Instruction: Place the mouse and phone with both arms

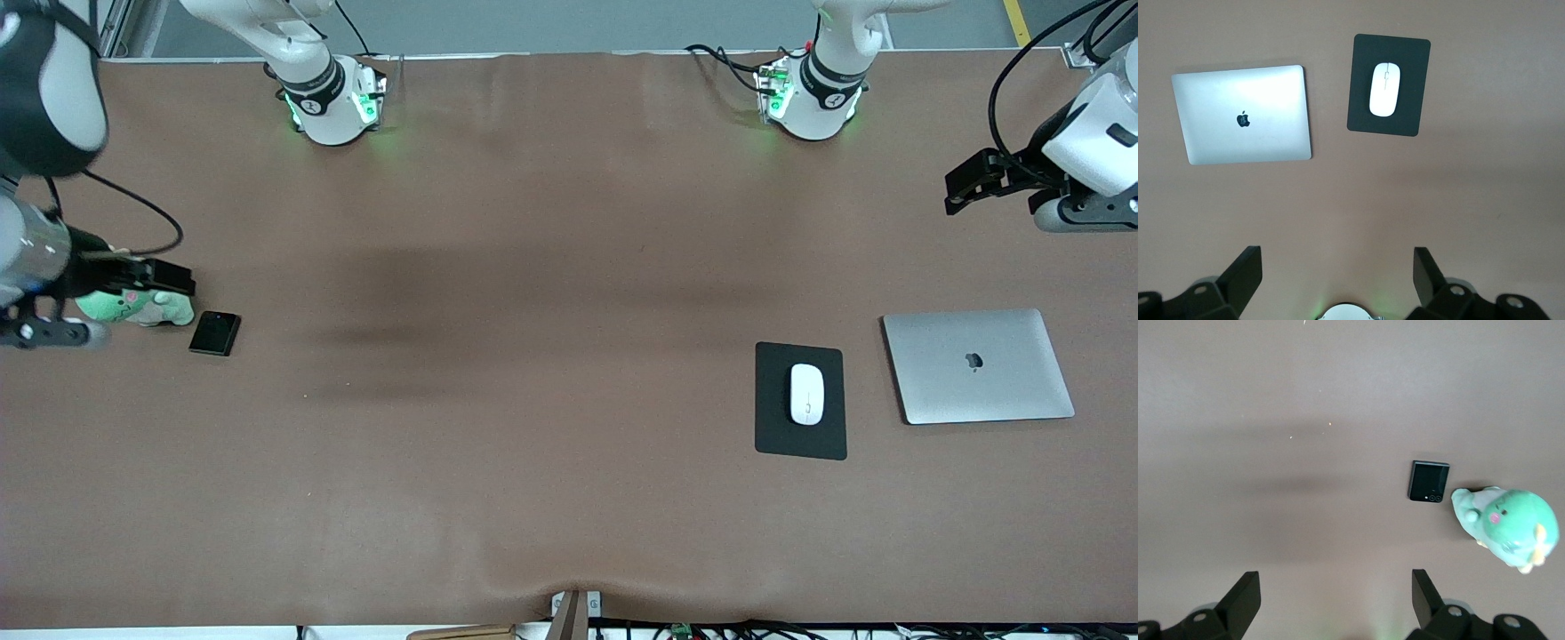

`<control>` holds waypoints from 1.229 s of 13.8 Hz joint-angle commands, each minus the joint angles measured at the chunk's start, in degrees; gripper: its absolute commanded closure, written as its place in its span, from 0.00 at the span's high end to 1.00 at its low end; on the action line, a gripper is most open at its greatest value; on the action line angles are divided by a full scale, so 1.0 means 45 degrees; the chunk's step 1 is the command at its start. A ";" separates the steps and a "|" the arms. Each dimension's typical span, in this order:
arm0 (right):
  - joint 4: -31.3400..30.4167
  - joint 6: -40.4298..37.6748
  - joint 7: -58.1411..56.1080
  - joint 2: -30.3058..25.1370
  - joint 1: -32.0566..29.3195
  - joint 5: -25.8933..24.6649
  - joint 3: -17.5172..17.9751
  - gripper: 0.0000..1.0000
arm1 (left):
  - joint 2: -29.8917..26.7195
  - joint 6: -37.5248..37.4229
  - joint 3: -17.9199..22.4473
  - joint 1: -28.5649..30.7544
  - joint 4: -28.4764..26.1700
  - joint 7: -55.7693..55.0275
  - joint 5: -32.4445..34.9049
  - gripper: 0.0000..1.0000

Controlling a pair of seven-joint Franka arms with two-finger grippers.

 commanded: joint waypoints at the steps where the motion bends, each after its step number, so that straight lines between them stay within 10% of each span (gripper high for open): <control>1: -0.0396 -0.0153 0.0055 -0.1230 -0.0597 0.0160 -0.0103 1.00 | -0.0374 -0.0113 -0.0007 0.0247 -0.0220 0.0238 -0.0015 1.00; 17: -0.0982 -0.0466 -0.0102 -0.2269 -0.1653 0.0434 -0.0103 1.00 | -0.0218 -0.0289 -0.0125 0.0404 0.0364 0.0141 0.0024 1.00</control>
